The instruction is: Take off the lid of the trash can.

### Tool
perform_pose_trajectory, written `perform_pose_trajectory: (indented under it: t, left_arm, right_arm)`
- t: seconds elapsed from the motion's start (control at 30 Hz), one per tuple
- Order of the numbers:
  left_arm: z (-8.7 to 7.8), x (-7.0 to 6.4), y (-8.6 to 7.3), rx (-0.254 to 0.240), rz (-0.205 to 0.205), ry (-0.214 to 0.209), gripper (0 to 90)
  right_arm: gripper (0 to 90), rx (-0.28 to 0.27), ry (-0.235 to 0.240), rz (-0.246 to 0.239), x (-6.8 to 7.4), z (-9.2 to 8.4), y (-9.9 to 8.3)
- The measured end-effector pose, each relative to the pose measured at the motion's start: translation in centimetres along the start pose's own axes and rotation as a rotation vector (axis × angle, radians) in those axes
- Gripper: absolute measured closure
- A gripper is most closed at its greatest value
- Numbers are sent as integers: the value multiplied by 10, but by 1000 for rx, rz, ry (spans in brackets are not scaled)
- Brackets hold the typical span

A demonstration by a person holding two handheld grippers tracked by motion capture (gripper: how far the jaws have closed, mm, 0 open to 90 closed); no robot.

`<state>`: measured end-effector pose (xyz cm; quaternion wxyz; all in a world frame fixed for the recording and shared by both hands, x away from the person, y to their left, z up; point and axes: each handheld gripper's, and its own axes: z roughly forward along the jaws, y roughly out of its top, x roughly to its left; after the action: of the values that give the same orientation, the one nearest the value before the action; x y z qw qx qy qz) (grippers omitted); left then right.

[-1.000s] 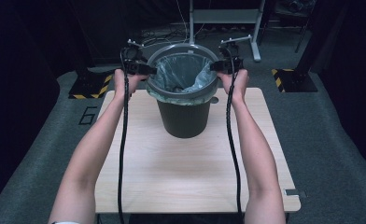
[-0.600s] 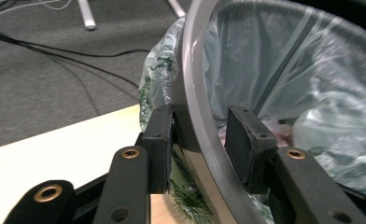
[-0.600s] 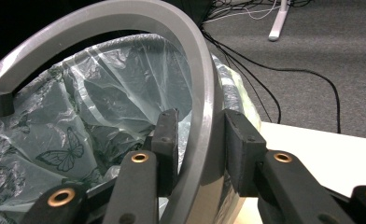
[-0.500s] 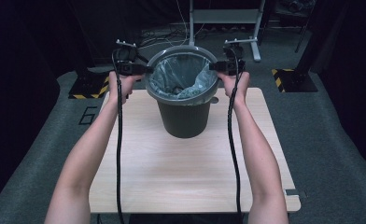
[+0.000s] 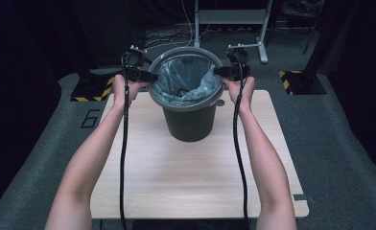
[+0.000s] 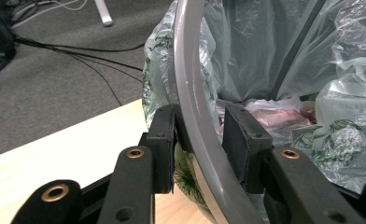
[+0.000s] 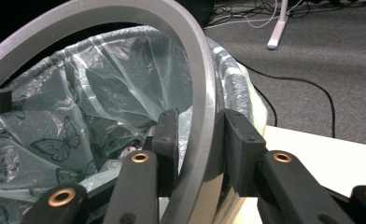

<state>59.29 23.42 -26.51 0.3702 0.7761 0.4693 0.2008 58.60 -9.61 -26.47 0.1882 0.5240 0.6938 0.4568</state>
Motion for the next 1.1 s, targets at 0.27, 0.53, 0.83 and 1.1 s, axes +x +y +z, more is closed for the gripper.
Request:
perform_pose_trajectory:
  t: [0.27, 0.53, 0.83, 1.1]
  left_arm:
    - [-8, -5, 0, -33, 7, 13, 670]
    - [-30, -13, -2, -96, 15, -7, 665]
    - [-42, -26, -25, -146, 48, -8, 663]
    - [-47, -35, -48, -185, 59, -13, 664]
  right_arm:
    - [684, -38, 9, -5, 4, -9, 1]
    - [685, -79, 30, -9, 7, -24, -4]
    - [686, -135, 41, -40, 16, -45, -24]
    - [686, -155, 34, -62, 22, -56, -42]
